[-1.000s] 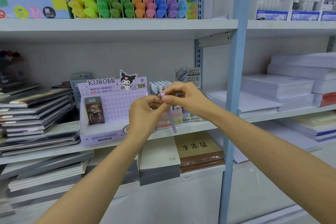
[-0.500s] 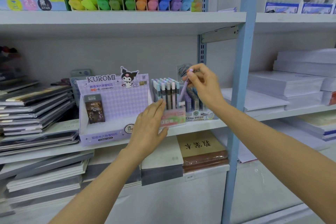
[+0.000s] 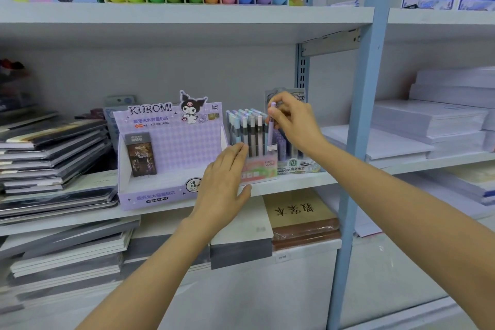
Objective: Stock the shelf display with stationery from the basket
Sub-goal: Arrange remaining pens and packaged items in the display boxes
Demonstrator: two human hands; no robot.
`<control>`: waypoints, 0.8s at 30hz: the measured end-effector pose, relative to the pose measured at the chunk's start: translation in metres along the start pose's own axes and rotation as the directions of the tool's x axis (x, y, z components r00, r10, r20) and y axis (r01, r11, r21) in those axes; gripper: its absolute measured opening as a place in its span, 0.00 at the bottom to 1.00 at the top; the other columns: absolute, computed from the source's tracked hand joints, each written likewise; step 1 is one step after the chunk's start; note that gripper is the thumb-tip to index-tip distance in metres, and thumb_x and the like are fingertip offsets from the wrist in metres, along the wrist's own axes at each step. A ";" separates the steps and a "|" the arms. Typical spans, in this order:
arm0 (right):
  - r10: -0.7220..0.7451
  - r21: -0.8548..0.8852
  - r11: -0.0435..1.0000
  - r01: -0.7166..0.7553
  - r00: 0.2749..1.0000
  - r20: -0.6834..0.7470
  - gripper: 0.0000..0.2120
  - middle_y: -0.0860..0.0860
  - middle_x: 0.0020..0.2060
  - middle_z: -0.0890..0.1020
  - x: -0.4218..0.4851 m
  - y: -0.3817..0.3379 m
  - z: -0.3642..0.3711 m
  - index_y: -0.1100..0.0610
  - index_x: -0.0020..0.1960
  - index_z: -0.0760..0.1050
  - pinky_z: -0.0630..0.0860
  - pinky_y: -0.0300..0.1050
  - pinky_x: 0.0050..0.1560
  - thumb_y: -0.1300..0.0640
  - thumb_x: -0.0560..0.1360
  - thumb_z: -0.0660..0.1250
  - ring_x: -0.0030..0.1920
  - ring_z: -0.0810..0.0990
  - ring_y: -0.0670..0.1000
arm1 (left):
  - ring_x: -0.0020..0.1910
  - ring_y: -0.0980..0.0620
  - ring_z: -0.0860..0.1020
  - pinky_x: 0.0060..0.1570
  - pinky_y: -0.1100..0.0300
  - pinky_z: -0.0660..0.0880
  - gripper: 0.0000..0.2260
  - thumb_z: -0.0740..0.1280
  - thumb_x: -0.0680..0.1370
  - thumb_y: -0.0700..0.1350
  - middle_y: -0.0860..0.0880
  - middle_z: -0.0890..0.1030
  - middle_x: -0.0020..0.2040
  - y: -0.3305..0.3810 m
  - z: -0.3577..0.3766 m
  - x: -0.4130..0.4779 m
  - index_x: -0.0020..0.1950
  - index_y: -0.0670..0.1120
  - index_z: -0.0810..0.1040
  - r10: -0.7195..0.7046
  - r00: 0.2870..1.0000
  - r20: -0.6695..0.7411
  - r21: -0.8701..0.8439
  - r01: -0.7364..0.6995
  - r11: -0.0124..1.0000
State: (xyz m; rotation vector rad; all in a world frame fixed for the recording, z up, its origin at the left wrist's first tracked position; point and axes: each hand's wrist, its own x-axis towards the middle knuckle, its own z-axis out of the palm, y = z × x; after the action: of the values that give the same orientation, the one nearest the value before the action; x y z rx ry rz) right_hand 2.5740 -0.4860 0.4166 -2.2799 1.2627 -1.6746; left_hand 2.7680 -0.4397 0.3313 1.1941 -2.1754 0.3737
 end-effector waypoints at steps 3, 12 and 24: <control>0.021 -0.017 1.000 -0.020 0.999 0.041 0.03 0.49 0.34 0.82 0.002 0.002 -0.004 0.57 0.49 0.71 0.81 0.48 0.44 0.58 0.81 0.62 0.36 0.81 0.48 | 0.76 0.50 0.56 0.71 0.56 0.58 0.33 0.67 0.78 0.47 0.49 0.58 0.78 0.000 0.000 -0.001 0.79 0.45 0.55 0.000 1.000 -0.006 -0.004 0.000 1.000; -0.019 0.012 1.000 0.018 0.991 0.133 0.03 0.49 0.37 0.84 -0.004 -0.009 0.002 0.53 0.51 0.68 0.78 0.39 0.37 0.55 0.82 0.59 0.35 0.81 0.45 | 0.68 0.45 0.67 0.64 0.54 0.65 0.28 0.68 0.76 0.42 0.44 0.70 0.69 0.008 -0.007 0.006 0.75 0.43 0.65 -0.008 0.995 -0.095 -0.021 0.006 1.000; -0.054 0.091 0.995 0.043 0.990 0.133 0.04 0.50 0.45 0.85 -0.046 -0.013 -0.024 0.60 0.54 0.72 0.81 0.49 0.54 0.60 0.80 0.63 0.49 0.84 0.44 | 0.53 0.40 0.78 0.38 0.45 0.78 0.06 0.74 0.69 0.32 0.42 0.80 0.44 0.028 -0.020 0.003 0.45 0.37 0.81 0.007 0.957 -0.289 -0.087 -0.034 0.996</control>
State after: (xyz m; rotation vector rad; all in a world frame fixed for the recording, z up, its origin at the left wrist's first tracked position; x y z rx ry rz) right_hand 2.5580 -0.4392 0.3965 -2.3451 1.0930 -1.5272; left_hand 2.7517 -0.4158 0.3496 0.9994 -1.9324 0.4246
